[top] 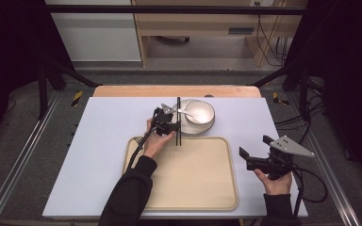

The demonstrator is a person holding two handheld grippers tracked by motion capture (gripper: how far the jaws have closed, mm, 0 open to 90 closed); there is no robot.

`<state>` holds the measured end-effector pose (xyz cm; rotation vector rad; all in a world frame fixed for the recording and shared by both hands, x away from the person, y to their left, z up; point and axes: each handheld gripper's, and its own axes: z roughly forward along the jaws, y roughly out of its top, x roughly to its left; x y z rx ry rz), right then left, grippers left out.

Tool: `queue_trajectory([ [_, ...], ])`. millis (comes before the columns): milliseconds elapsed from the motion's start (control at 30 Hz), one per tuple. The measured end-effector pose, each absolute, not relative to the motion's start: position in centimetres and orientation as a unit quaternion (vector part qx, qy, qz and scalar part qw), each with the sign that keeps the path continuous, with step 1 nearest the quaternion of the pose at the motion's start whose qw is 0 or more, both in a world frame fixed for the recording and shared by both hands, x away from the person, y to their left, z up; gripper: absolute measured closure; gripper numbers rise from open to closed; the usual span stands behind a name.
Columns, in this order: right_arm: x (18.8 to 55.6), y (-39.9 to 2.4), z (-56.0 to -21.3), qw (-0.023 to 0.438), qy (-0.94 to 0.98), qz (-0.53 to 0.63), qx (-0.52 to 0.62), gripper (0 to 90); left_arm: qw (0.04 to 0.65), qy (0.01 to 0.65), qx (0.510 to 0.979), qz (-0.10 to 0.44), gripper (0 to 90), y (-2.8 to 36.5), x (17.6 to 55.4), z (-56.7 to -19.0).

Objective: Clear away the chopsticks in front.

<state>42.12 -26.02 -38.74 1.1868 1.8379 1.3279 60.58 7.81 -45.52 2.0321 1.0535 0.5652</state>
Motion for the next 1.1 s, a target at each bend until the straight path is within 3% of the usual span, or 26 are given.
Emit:
queue_trajectory([
  [167,42.1,-26.0,-38.8,0.286,0.689,0.496,0.445,3.1,0.379,0.411,0.801,0.216,66.4,7.4,60.7,-45.5],
  [433,42.1,-26.2,-38.7,0.287,0.686,0.500,0.444,3.1,0.372,0.414,0.803,0.214,73.1,6.7,60.9,-45.9],
  [767,42.1,-26.1,-38.7,0.284,0.686,0.501,0.445,3.2,0.367,0.424,0.801,0.207,72.5,6.7,61.4,-46.1],
  [1100,42.1,-26.1,-38.7,0.283,0.688,0.499,0.445,3.3,0.361,0.441,0.795,0.210,80.0,6.8,61.4,-46.0],
])
